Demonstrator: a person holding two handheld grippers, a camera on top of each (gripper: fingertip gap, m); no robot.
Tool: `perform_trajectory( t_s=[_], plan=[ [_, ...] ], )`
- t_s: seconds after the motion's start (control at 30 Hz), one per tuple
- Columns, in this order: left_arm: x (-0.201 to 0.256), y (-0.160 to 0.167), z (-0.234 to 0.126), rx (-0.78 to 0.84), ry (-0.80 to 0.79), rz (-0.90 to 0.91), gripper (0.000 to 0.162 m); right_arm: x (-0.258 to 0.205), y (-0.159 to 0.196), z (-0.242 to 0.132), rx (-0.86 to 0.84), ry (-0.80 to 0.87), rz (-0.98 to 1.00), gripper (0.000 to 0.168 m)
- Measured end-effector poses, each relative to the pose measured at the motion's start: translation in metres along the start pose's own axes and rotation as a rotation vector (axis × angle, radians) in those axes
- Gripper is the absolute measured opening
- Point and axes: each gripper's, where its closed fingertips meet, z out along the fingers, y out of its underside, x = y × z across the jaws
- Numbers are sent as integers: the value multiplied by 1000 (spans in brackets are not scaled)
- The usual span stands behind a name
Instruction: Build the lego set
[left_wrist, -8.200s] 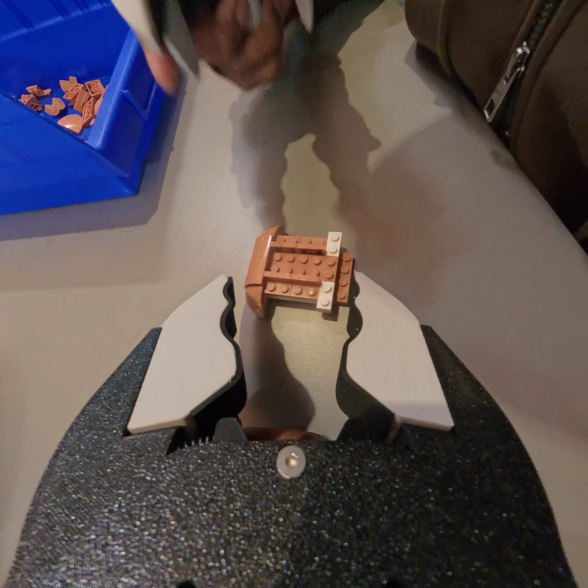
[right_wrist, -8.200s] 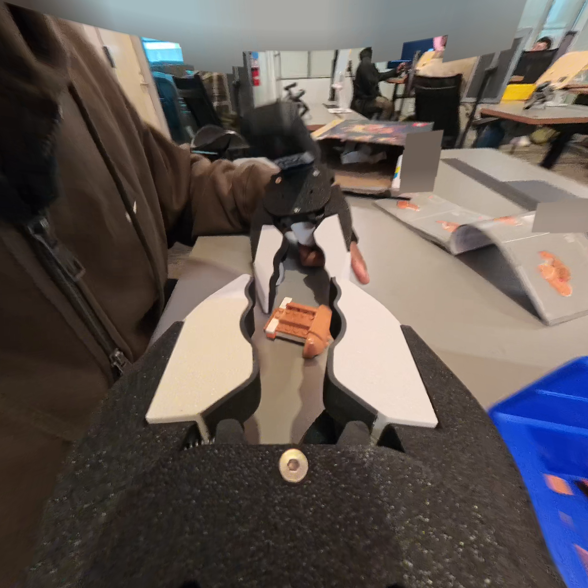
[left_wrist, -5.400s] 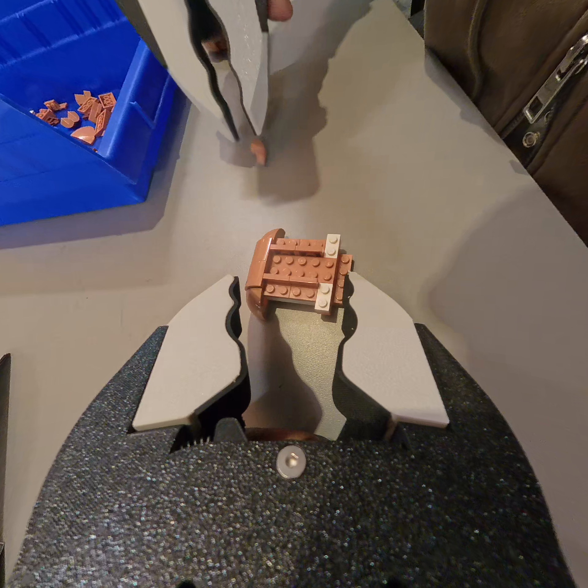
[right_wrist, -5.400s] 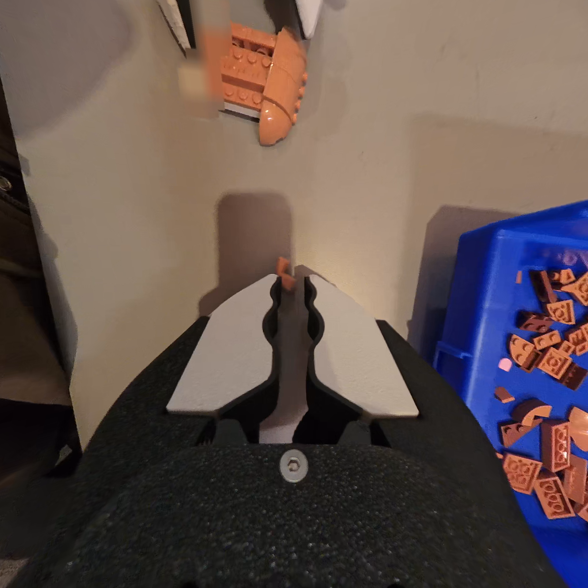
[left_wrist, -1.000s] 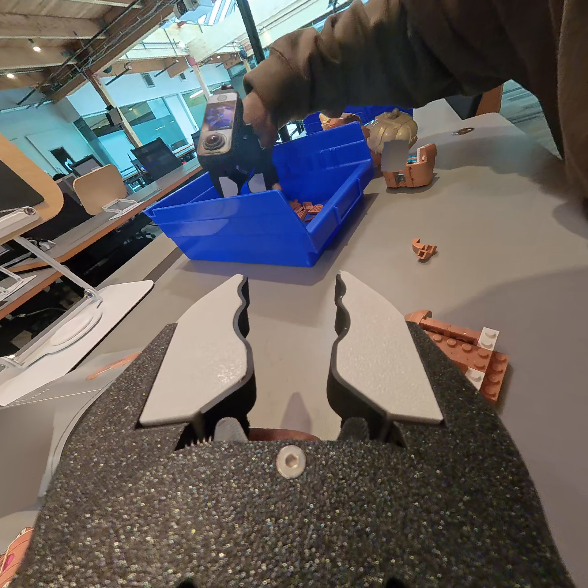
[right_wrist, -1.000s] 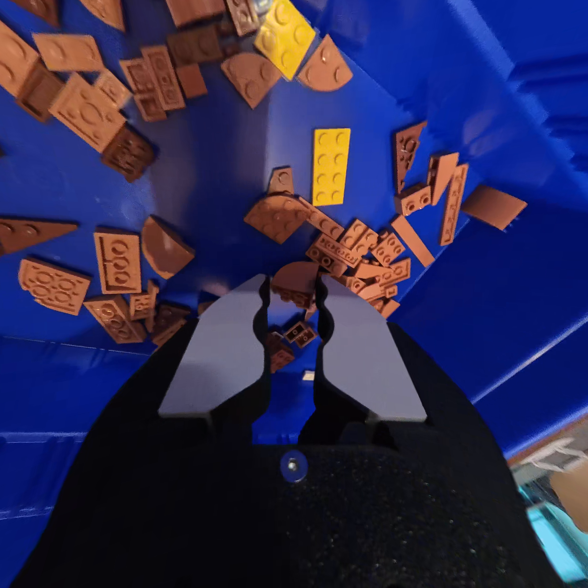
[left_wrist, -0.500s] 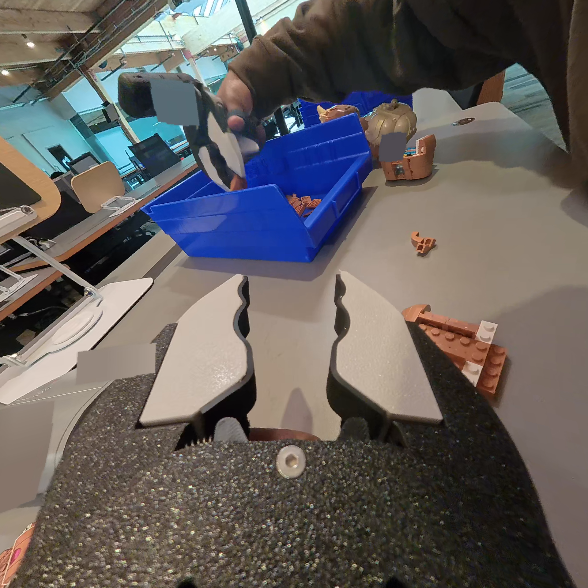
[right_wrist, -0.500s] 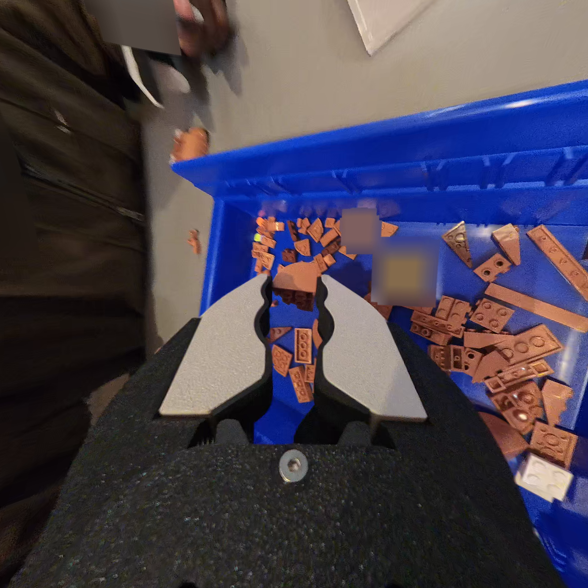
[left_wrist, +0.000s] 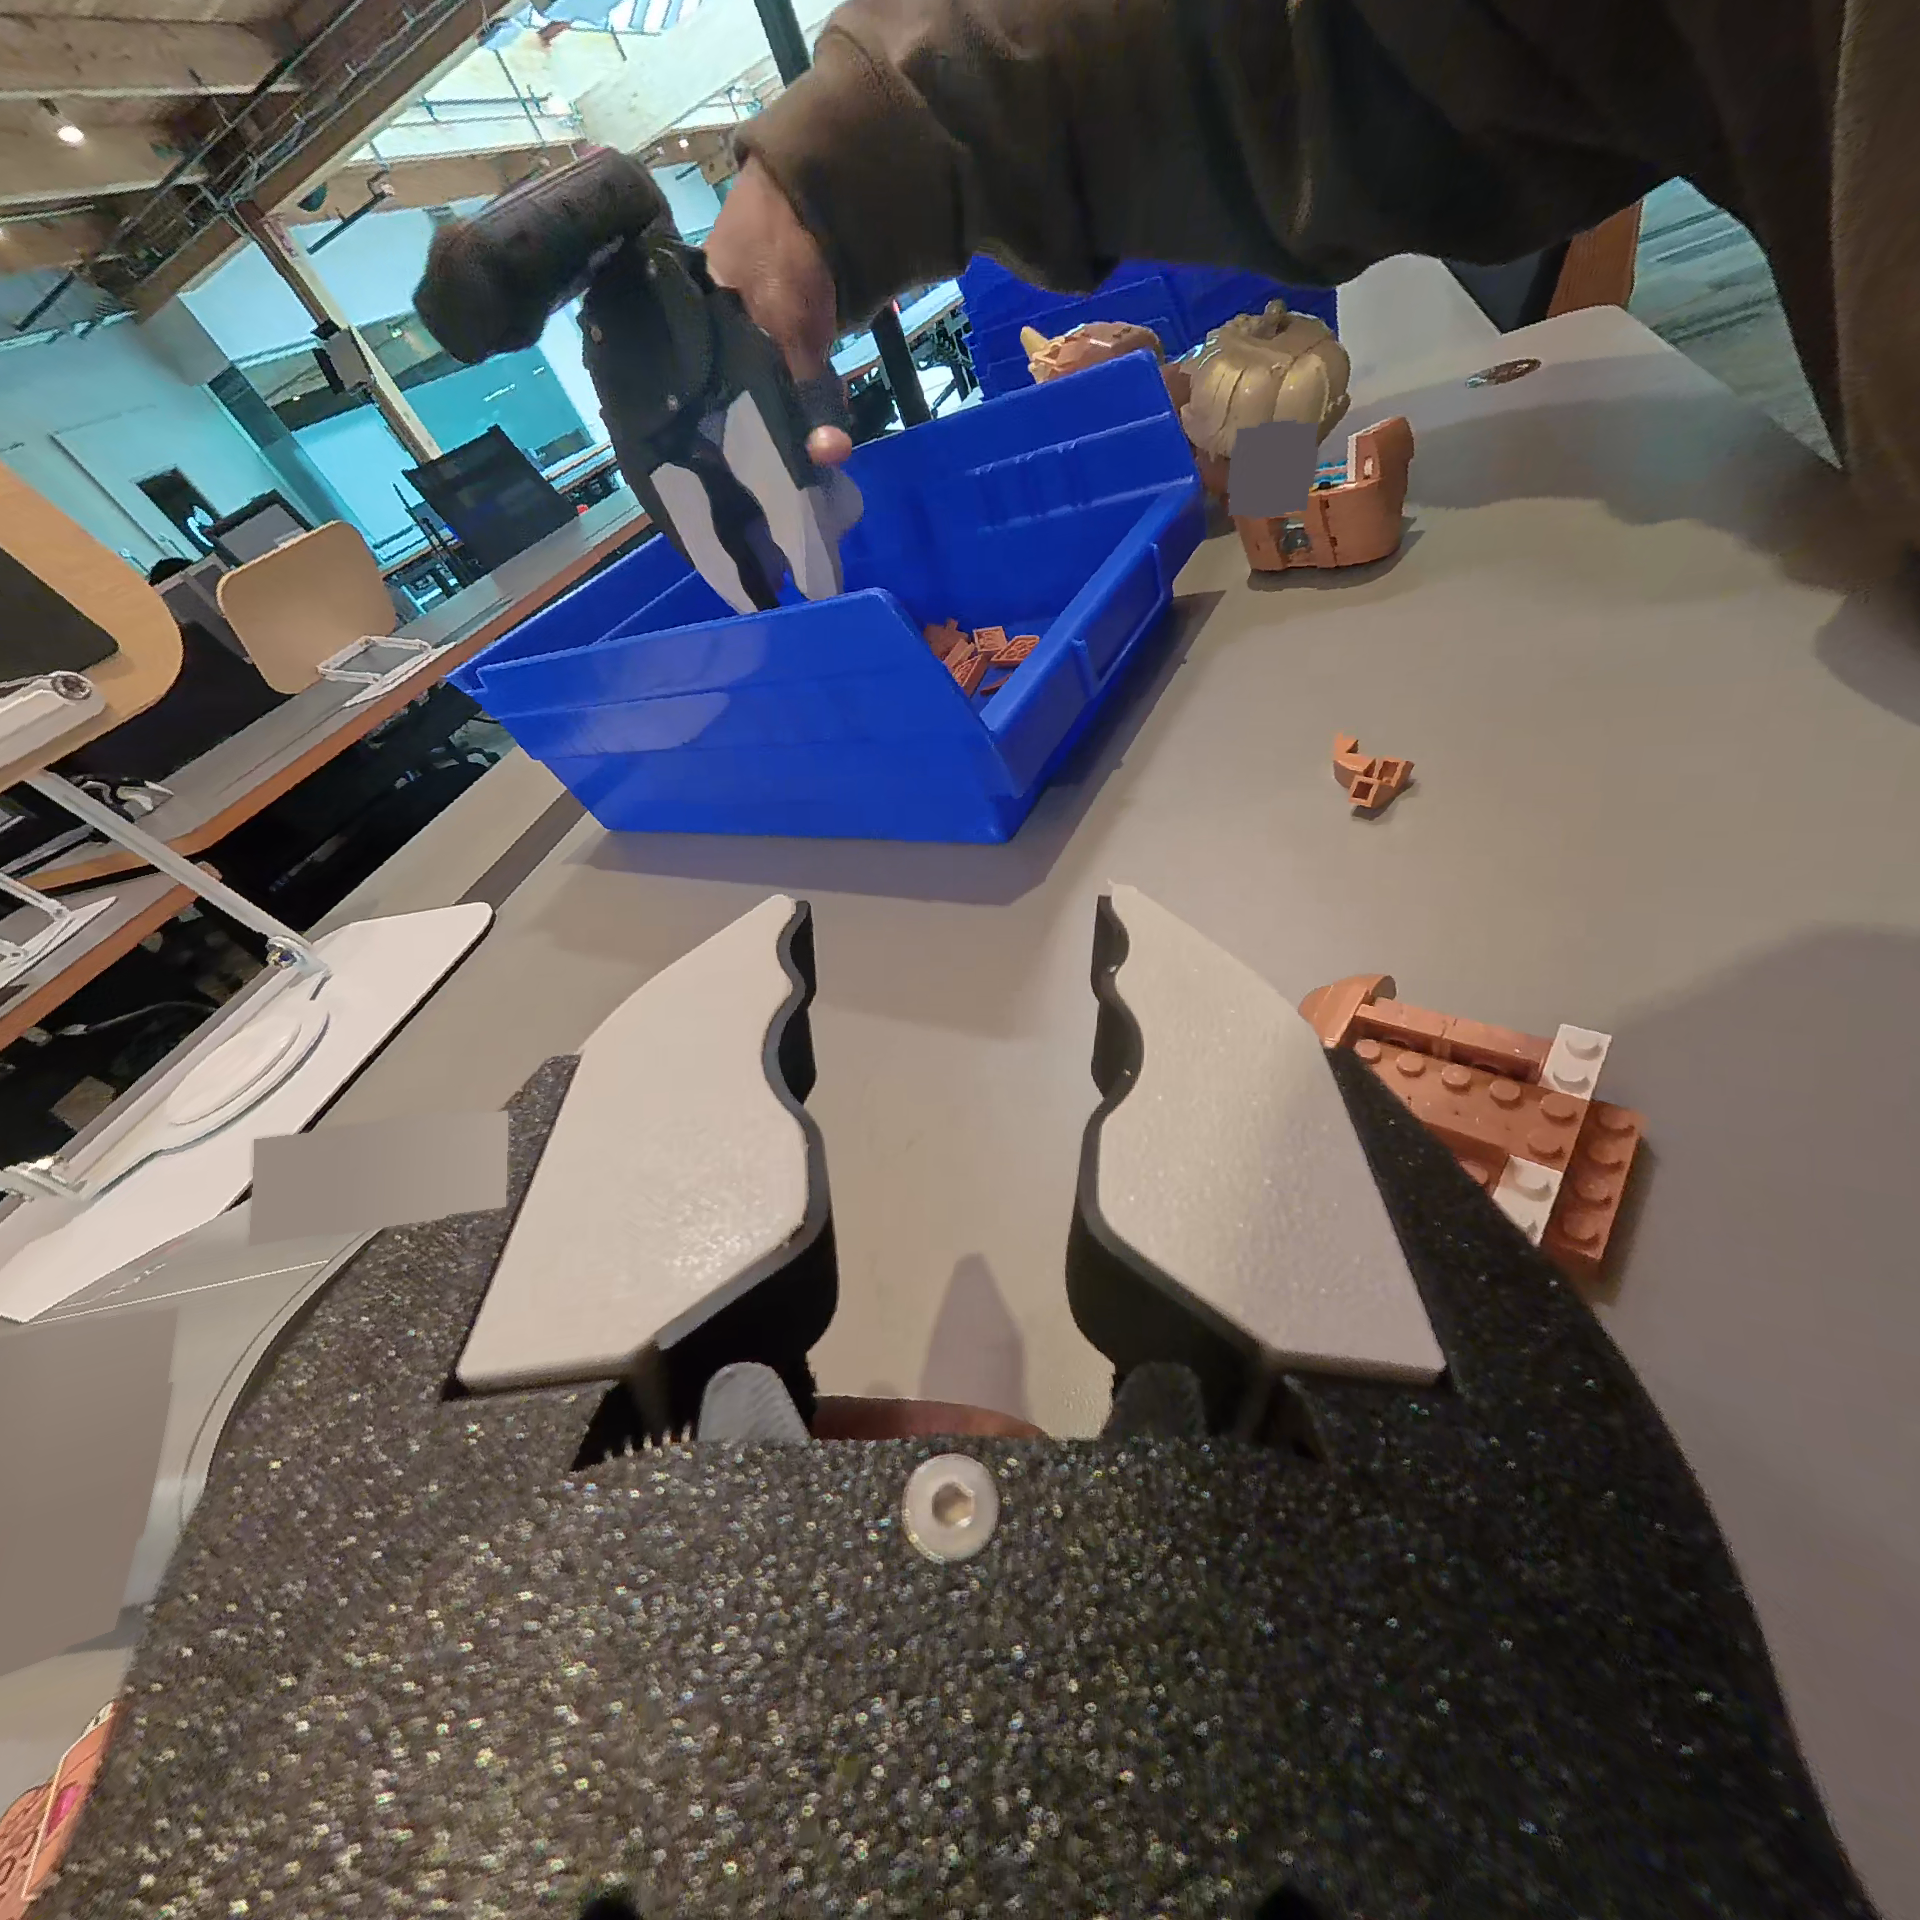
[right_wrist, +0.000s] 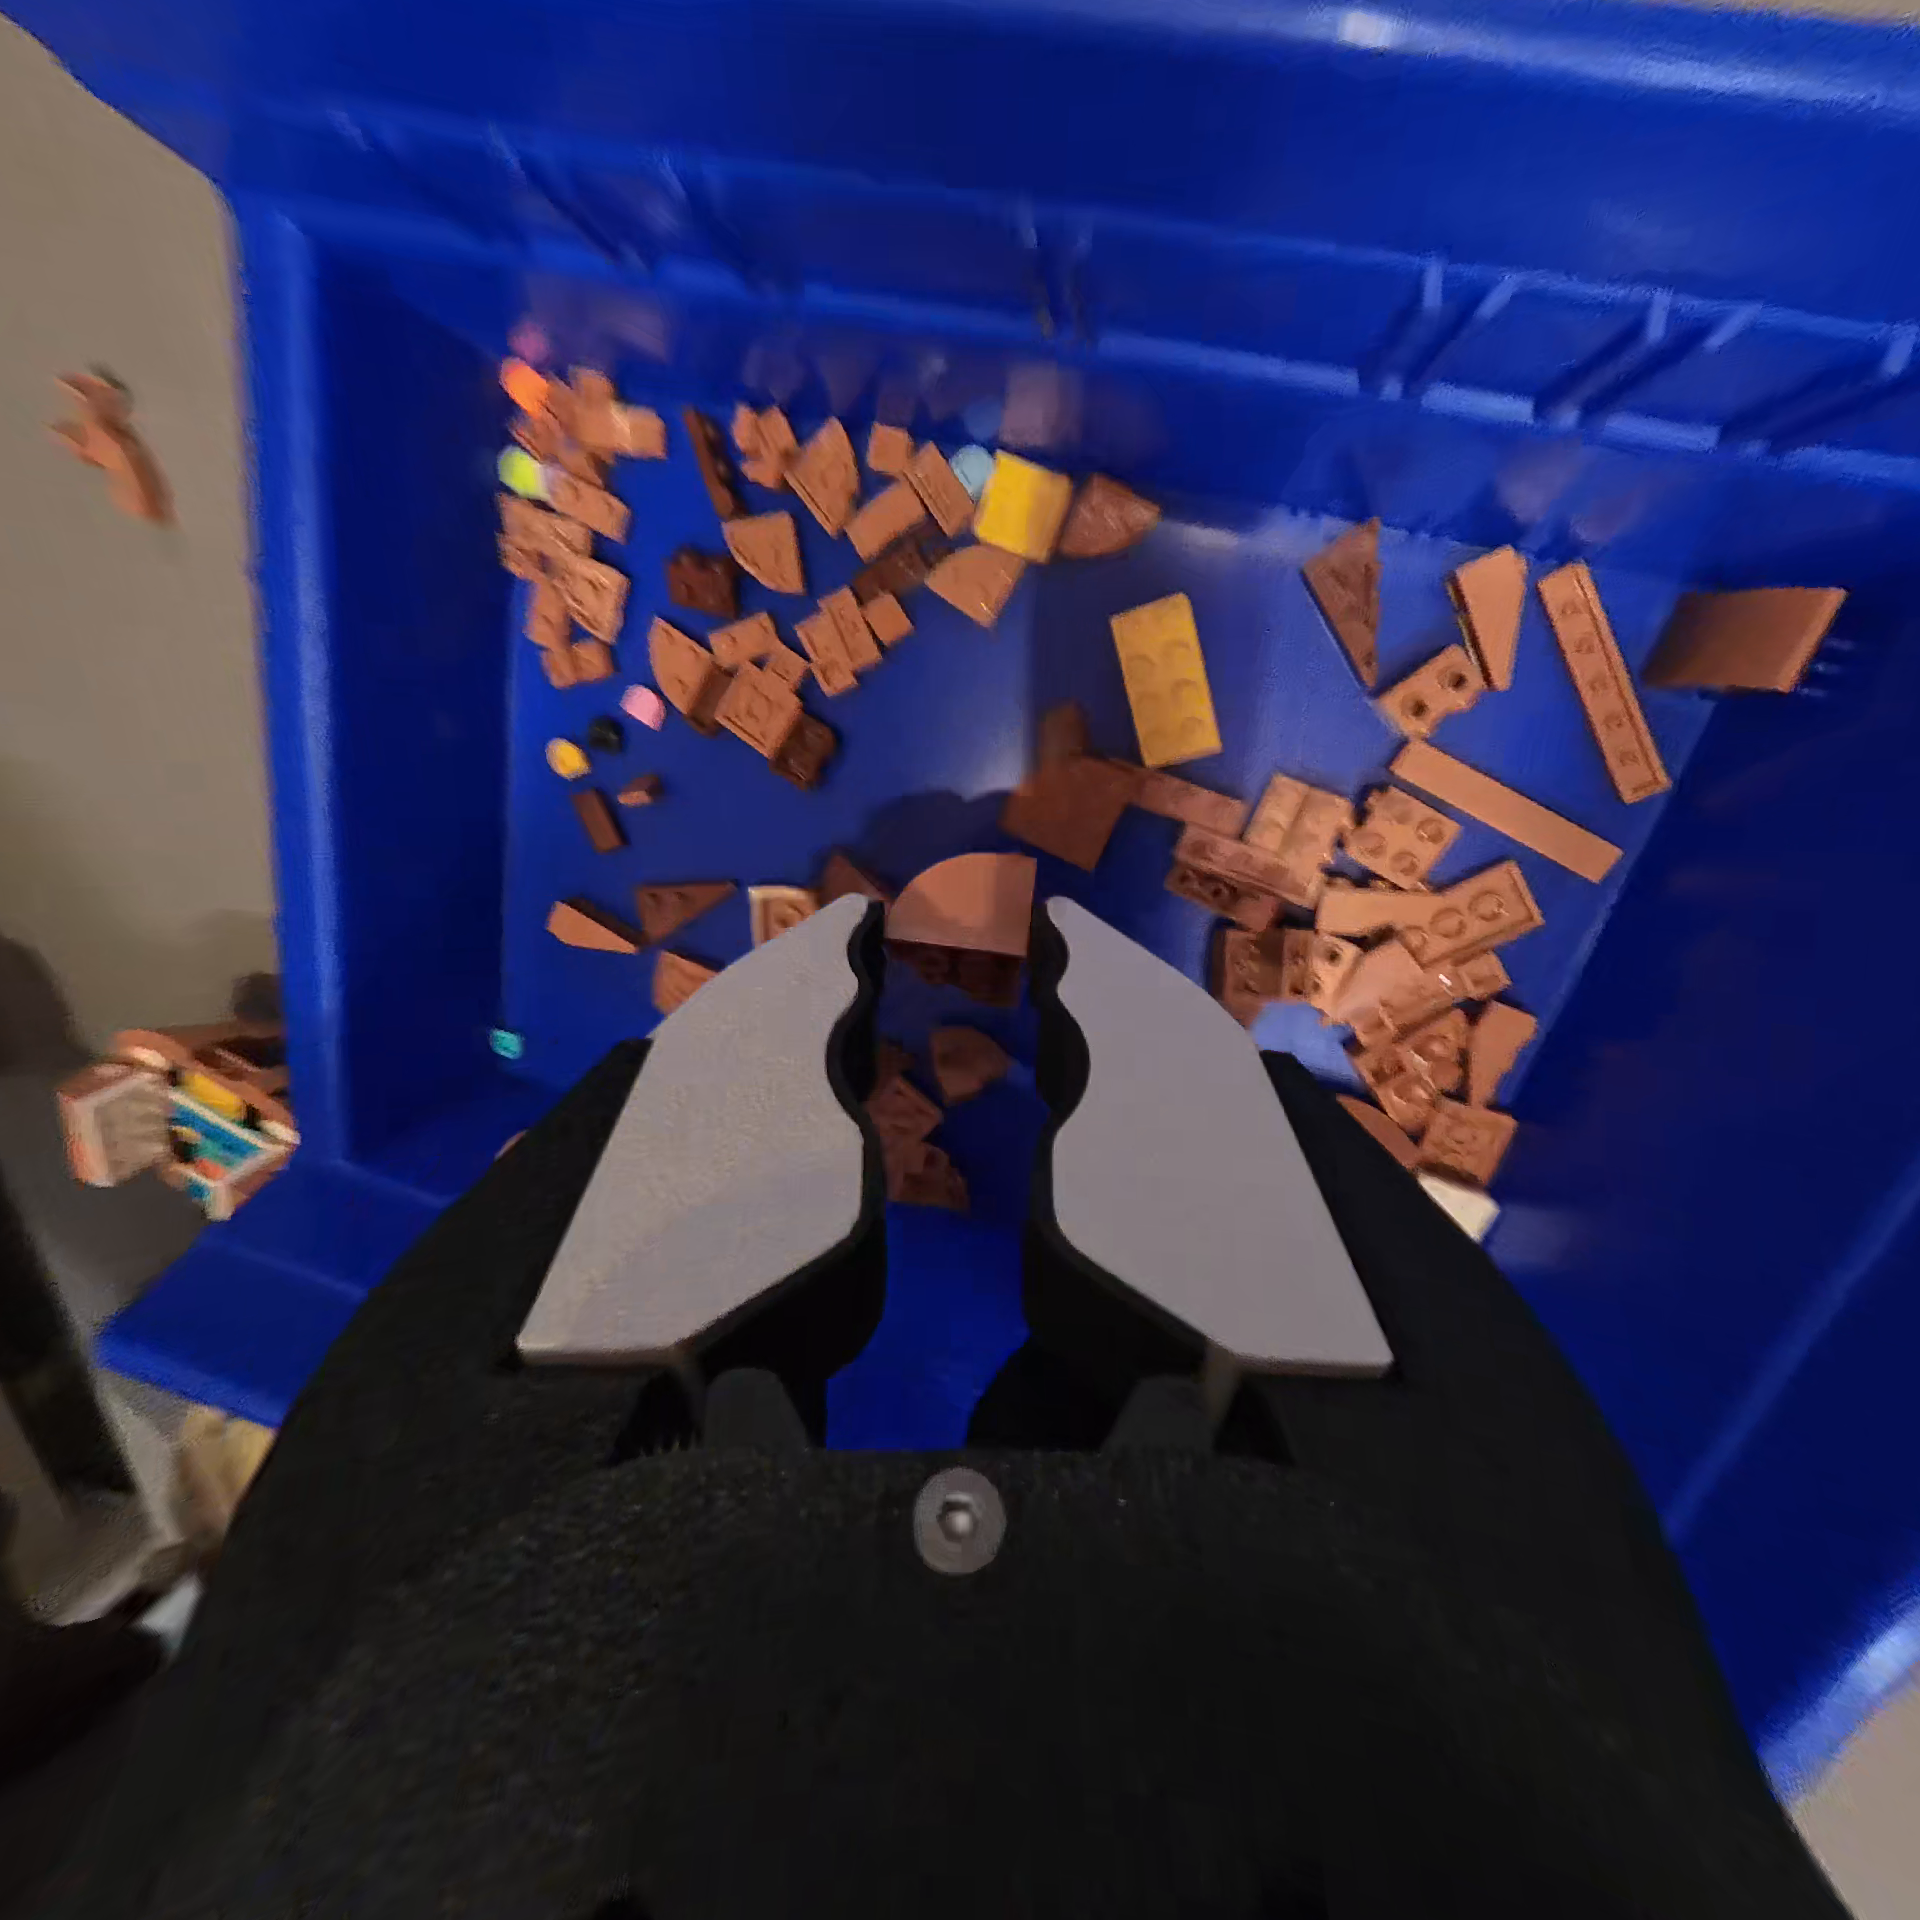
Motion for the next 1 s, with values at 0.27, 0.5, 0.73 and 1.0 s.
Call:
perform_trajectory(
  t_s=[0.27, 0.5, 0.73, 1.0],
  plan=[
    [-3, 2, 0, -8, -11, 1, 51, 5, 13, 4, -108, 196, -106, 37],
    [-6, 4, 1, -23, -29, 9, 51, 34, 17, -10, -88, 383, -121, 36],
    [-12, 8, 1, -38, -54, 18, 51, 49, 11, -14, -43, 448, -161, 36],
    [-13, 9, 1, -47, -59, 20, 51, 35, -5, -8, 105, 366, -179, 36]
  ],
)
